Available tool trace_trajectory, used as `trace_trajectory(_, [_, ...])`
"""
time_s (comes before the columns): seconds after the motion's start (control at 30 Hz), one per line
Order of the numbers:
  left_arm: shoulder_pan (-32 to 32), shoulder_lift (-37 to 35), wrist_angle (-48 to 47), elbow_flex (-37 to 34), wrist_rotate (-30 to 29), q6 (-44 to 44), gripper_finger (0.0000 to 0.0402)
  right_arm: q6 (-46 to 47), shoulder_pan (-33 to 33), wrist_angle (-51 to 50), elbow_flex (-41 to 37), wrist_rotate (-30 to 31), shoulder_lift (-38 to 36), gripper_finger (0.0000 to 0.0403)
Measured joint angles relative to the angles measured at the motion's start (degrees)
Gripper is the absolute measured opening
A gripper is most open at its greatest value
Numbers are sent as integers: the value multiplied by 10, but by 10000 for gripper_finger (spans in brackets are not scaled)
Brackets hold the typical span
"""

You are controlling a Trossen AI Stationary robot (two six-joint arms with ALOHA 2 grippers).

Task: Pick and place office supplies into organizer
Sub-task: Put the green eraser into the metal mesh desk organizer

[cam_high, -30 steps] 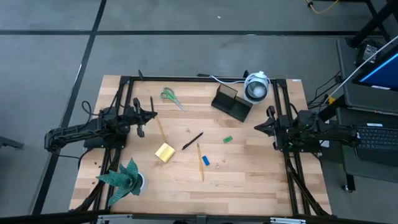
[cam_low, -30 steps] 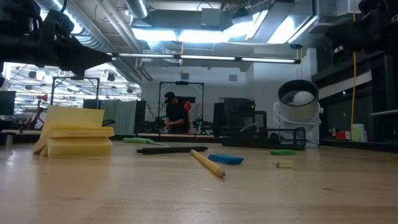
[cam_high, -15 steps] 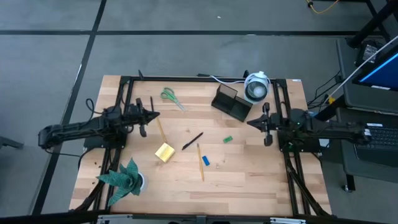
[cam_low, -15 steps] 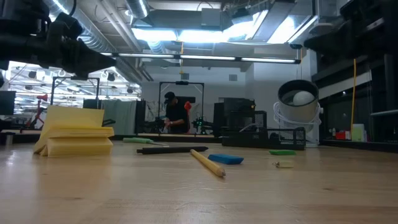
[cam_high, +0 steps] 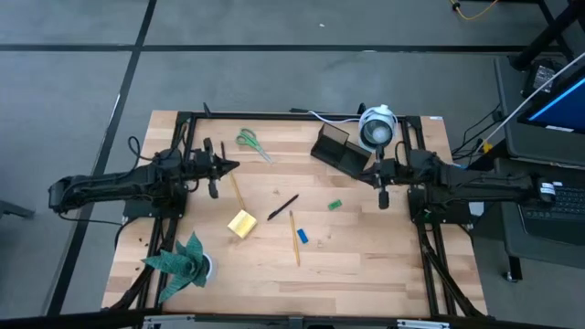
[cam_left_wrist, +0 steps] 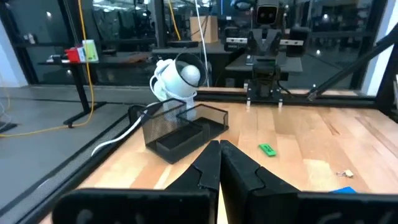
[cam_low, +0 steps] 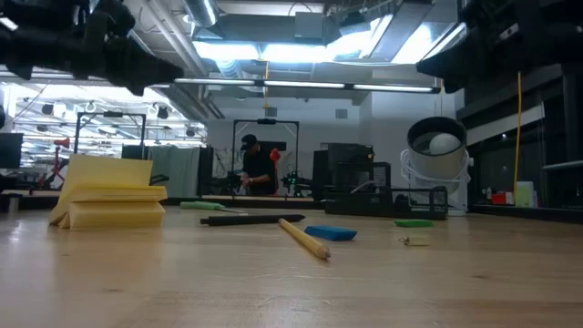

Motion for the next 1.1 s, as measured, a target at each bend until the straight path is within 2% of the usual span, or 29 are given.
trace_trajectory(0.13, [0,38,-22,12,1,3,2,-5,0,-1,8,-55,40,5])
trace_trajectory(0.33, [0,85,-14,12,15,59,2,-28,0,-1,31,-59,98,5])
trace_trajectory(0.63, [0,91,-10,12,4,89,2,-42,0,-17,86,-58,170,5])
trace_trajectory(0.8, [0,91,-11,12,-4,65,2,-35,4,-107,136,-56,211,4])
trace_trajectory(0.93, [0,91,-13,12,-4,25,2,-31,13,-197,190,-16,251,6])
trace_trajectory(1.1, [0,91,-12,12,-4,27,2,-29,17,-283,248,-7,298,8])
